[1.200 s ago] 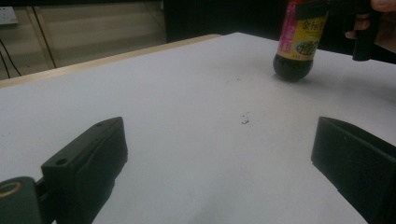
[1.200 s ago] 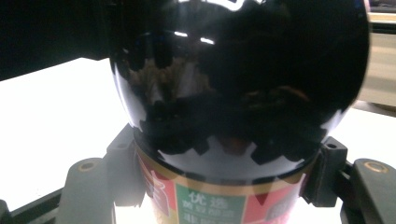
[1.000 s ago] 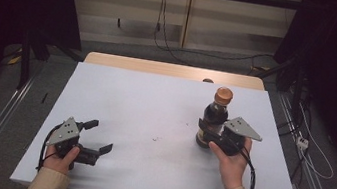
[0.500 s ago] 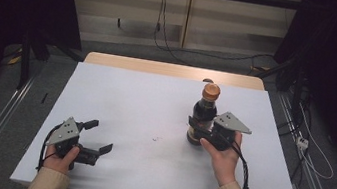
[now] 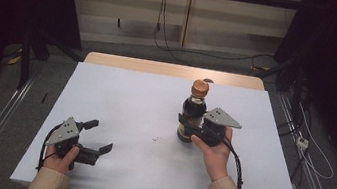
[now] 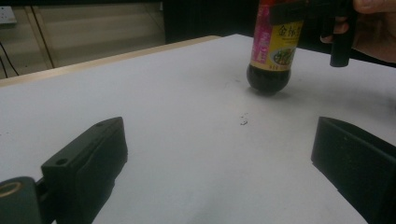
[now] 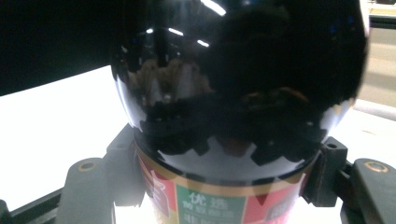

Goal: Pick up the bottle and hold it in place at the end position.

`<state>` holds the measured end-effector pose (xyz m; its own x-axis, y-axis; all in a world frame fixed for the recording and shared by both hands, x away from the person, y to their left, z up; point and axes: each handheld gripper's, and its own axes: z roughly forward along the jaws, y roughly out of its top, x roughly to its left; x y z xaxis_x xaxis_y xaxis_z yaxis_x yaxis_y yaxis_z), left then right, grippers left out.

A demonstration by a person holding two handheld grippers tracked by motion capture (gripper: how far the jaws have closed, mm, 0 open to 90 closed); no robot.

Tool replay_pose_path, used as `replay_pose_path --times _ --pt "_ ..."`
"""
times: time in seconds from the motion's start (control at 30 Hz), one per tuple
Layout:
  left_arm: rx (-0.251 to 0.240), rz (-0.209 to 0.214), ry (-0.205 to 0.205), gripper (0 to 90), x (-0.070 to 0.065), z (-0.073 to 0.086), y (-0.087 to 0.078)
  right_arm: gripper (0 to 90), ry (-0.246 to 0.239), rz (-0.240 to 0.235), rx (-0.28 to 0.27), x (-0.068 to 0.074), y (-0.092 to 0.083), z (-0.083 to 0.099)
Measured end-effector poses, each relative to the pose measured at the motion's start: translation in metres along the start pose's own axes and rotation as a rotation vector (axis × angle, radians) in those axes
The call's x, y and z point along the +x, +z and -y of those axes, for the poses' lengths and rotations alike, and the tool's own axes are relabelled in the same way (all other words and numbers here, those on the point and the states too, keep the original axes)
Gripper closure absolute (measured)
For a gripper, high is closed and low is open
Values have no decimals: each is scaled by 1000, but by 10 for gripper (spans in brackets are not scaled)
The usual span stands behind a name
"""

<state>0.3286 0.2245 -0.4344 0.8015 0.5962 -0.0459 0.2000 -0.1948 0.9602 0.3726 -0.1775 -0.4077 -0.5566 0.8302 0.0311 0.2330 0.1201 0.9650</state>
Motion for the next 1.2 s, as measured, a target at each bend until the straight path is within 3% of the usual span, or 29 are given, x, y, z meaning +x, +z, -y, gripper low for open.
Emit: replay_pose_path --times 0.43,1.2 --pt "-4 4 -4 35 -1 0 0 305 -6 -10 0 10 25 -4" --pt "-5 6 -4 35 0 0 0 305 -8 -19 0 10 62 -7"
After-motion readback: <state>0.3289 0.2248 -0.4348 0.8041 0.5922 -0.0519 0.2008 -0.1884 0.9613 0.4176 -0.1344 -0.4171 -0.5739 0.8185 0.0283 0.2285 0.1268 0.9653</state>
